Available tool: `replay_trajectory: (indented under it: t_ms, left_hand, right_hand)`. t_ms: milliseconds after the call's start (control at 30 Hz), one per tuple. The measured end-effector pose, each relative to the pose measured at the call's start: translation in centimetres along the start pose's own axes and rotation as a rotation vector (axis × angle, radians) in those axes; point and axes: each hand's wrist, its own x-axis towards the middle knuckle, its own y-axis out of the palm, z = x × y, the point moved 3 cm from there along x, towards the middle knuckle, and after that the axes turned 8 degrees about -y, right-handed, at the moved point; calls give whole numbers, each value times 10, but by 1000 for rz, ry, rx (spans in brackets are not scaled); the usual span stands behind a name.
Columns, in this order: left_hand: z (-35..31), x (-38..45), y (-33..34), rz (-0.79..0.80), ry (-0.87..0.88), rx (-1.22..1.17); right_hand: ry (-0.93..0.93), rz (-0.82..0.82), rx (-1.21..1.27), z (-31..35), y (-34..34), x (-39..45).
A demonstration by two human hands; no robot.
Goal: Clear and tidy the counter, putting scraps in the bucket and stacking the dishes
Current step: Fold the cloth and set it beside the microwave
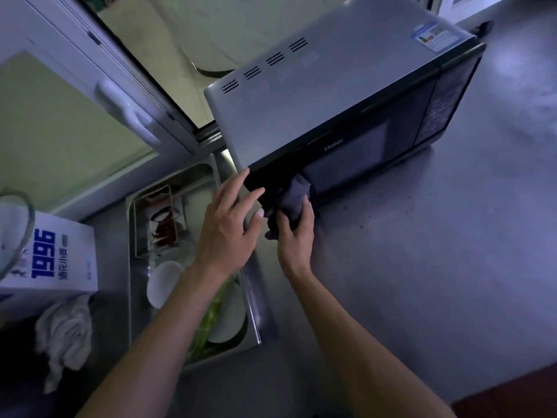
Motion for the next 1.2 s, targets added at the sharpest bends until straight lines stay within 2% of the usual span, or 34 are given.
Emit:
replay_trajectory:
  t_ms: [167,300,433,600,800,967,1200]
  left_hand:
    - [-4,-21,20,-78,-74,-92]
    - [-10,-51,41,-95,-219,-228]
    - [-27,-63,69,5,-403,-433]
    - [-66,-49,97,160,-514,-699]
    - [-109,-55,127,245,-612,-1043]
    - [-106,-76,150,149,-828,-1012]
    - [-62,-128,163,87,-1039,-778]
  right_hand:
    - [0,138,-24,15,-29,1]
    - [39,214,-81,24,-49,0]
    - [59,282,-157,26,-81,-3]
    - [39,323,-370,30,-139,8]
    - [-130,407,-699,41,-181,25]
    - [-180,567,-911,25,-190,21]
    - [-220,865,-1315,-7,-187,-2]
